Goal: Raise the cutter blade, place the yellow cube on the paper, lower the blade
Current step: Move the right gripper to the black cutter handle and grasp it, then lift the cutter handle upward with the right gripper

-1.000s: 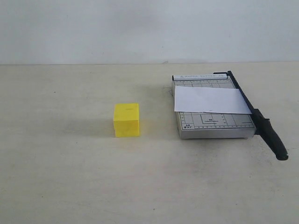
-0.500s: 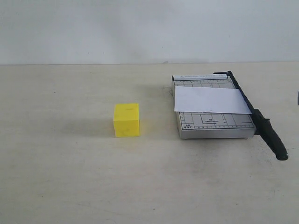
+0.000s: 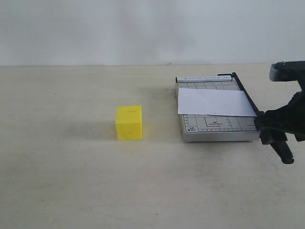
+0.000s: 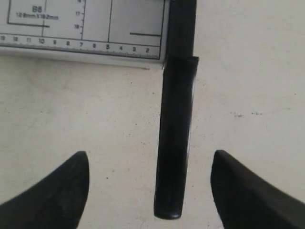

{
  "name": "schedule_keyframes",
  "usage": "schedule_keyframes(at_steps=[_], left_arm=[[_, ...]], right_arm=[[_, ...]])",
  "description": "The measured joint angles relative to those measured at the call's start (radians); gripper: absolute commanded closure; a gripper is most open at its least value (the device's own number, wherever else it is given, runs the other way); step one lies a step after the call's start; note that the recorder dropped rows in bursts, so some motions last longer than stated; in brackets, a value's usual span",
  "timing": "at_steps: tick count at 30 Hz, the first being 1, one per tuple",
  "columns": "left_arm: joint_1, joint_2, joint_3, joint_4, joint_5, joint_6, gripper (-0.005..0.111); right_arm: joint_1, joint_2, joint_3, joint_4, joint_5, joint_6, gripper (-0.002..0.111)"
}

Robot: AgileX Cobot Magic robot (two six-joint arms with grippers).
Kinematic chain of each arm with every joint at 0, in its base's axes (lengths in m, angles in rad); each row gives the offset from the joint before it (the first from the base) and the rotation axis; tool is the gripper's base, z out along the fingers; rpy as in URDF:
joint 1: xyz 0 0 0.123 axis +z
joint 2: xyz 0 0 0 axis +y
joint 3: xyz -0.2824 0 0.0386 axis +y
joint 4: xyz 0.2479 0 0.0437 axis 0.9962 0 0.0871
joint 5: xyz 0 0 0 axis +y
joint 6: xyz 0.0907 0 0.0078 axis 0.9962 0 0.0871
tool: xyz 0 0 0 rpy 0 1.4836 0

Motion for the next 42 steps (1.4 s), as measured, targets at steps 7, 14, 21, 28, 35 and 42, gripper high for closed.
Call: schedule_keyframes(at_steps=[7, 14, 21, 28, 35, 42], left_arm=[[0.0, 0.0, 0.0, 0.0, 0.0, 0.0, 0.102], [0.0, 0.0, 0.0, 0.0, 0.0, 0.0, 0.102], [0.0, 0.0, 0.0, 0.0, 0.0, 0.0, 0.102], [0.0, 0.0, 0.0, 0.0, 0.0, 0.0, 0.102], [0.0, 0.0, 0.0, 0.0, 0.0, 0.0, 0.102], [0.0, 0.0, 0.0, 0.0, 0.0, 0.0, 0.102]], right_arm=[[0.0, 0.082, -0.001, -0.024, -0.063, -0.02, 0.04], [0.0, 0.148, -0.001, -0.056, -0.113, -0.02, 0.041], [0.0, 0.173, -0.001, -0.063, -0.13, -0.024, 0.077], [-0.002, 0.169, -0.001, -0.064, -0.133, -0.009, 0.108], [-0.002, 0.054, 0.004, -0.056, -0.129, 0.008, 0.108], [-0.004, -0.108, -0.04, -0.05, -0.155, 0.023, 0.108]])
